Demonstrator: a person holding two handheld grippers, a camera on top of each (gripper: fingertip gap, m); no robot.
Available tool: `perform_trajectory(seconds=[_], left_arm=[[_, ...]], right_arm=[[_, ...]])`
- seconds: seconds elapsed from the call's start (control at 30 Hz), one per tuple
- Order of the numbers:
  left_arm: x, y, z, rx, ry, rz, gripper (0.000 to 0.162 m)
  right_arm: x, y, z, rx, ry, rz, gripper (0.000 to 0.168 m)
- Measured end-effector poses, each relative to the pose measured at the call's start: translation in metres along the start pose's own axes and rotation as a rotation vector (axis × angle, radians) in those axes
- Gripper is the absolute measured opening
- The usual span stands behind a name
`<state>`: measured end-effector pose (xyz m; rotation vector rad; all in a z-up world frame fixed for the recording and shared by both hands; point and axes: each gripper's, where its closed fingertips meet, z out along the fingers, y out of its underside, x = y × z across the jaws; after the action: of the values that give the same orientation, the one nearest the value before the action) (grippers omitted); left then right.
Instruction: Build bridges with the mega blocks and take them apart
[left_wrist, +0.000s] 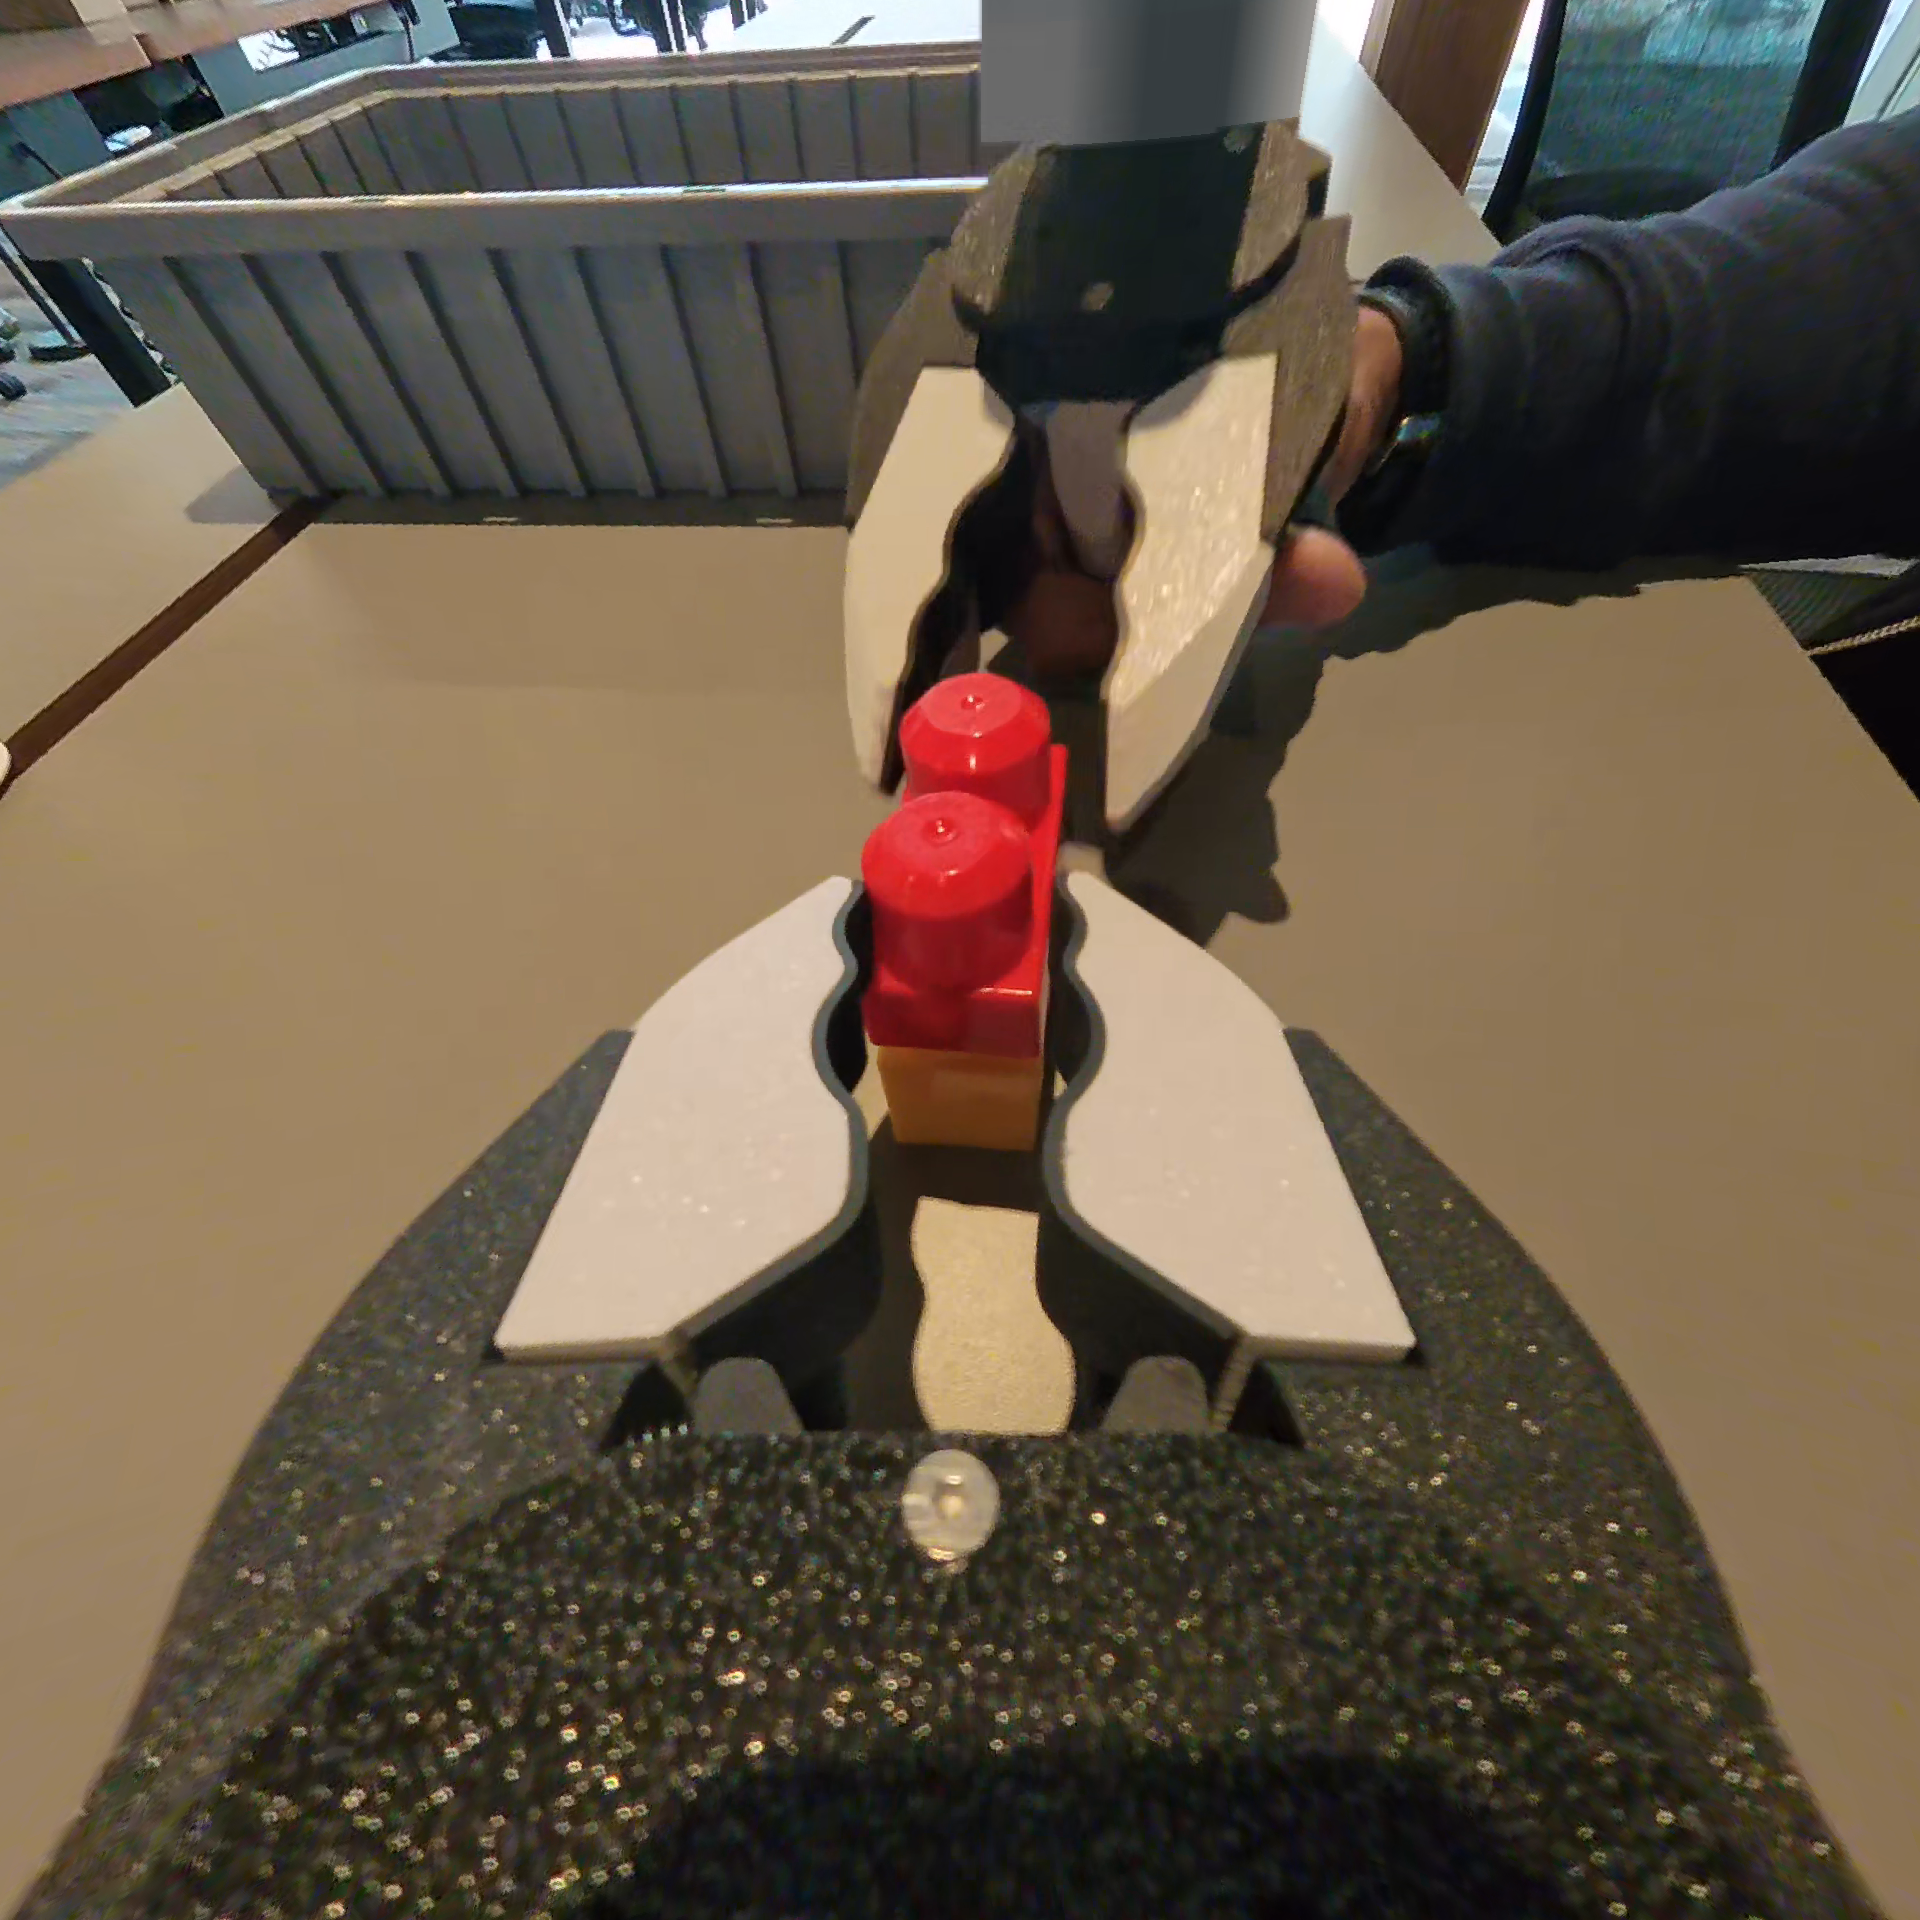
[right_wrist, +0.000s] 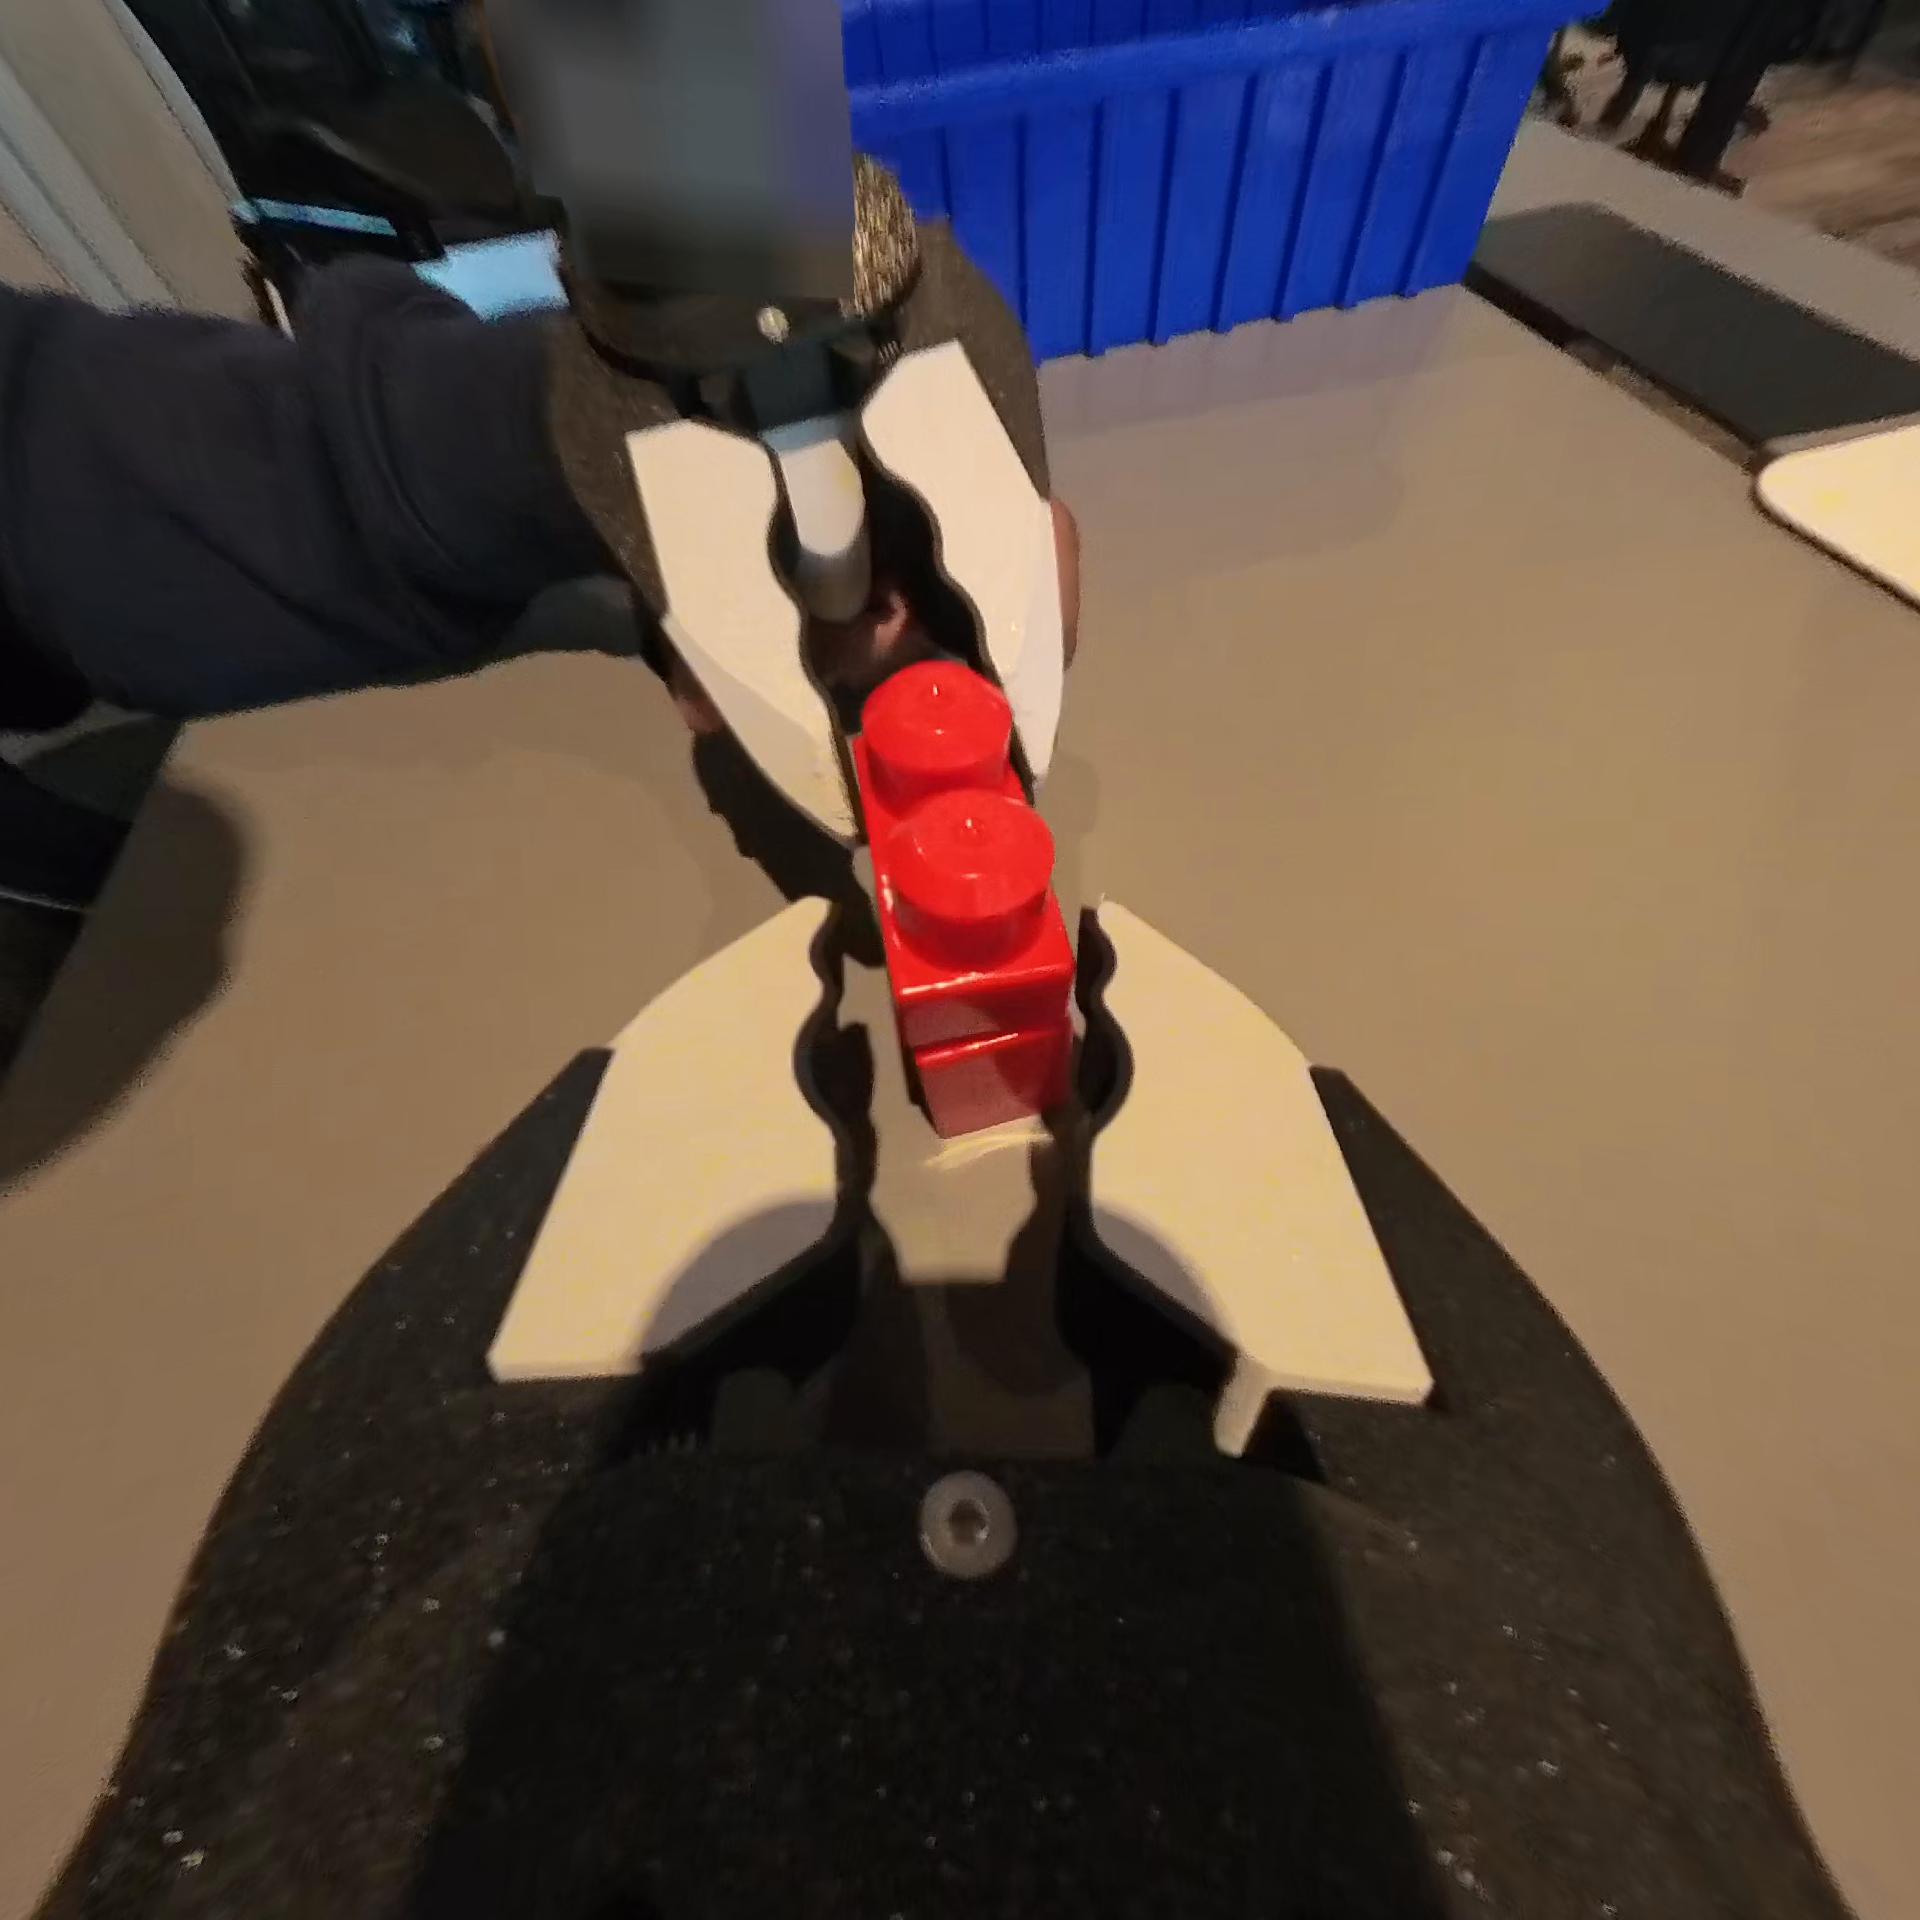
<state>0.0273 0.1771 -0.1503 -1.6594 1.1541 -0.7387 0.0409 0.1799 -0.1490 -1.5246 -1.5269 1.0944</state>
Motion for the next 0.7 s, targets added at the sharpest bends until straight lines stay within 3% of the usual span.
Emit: perform_trajectory(seconds=[0.2,0.7], left_arm=[[0.000,0.001,0.000,-0.006,-0.031,0.019,0.032],[0.000,0.007,0.001,-0.053,-0.105,0.054,0.032]], right_arm=[[0.001,-0.014,-0.016,0.102,-0.001,-0.027,0.021],[0.003,-0.001,-0.009,0.058,-0.039,0.059,0.023]])
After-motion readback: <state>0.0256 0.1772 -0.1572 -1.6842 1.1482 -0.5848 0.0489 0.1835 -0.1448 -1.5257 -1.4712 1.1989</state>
